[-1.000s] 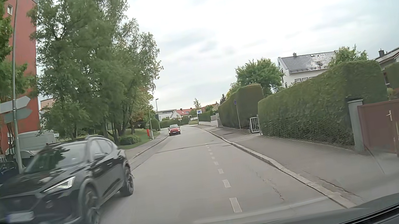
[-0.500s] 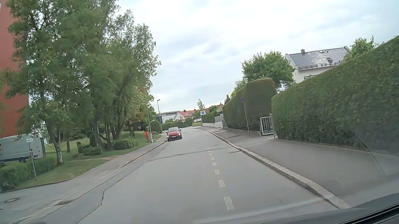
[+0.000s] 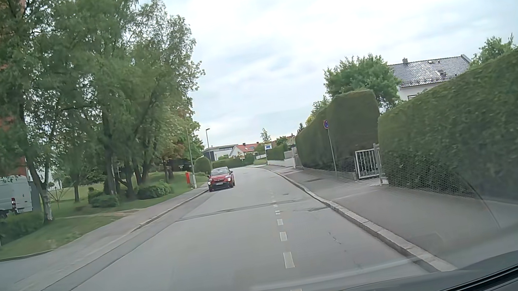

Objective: Follow the waypoints while adhering to traffic rules and regulations

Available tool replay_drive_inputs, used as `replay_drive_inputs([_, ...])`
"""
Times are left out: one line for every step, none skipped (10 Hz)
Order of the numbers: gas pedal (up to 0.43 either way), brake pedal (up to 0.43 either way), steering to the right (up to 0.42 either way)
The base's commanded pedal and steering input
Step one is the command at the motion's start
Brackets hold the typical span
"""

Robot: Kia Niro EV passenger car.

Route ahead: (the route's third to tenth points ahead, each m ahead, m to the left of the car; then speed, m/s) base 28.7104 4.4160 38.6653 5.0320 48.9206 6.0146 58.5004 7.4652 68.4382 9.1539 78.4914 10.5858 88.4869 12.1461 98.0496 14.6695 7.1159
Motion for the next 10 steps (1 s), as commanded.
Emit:
replay_drive_inputs([0.087,0.0,-0.019])
replay_drive_inputs([0.087,0.0,-0.019])
replay_drive_inputs([0.118,0.0,-0.019])
replay_drive_inputs([0.13,0.0,-0.019])
replay_drive_inputs([0.138,0.0,-0.019])
replay_drive_inputs([0.138,0.0,-0.019])
replay_drive_inputs([0.13,0.0,-0.019])
replay_drive_inputs([0.13,0.0,-0.019])
replay_drive_inputs([0.13,0.0,-0.019])
replay_drive_inputs([0.13,0.0,-0.019])
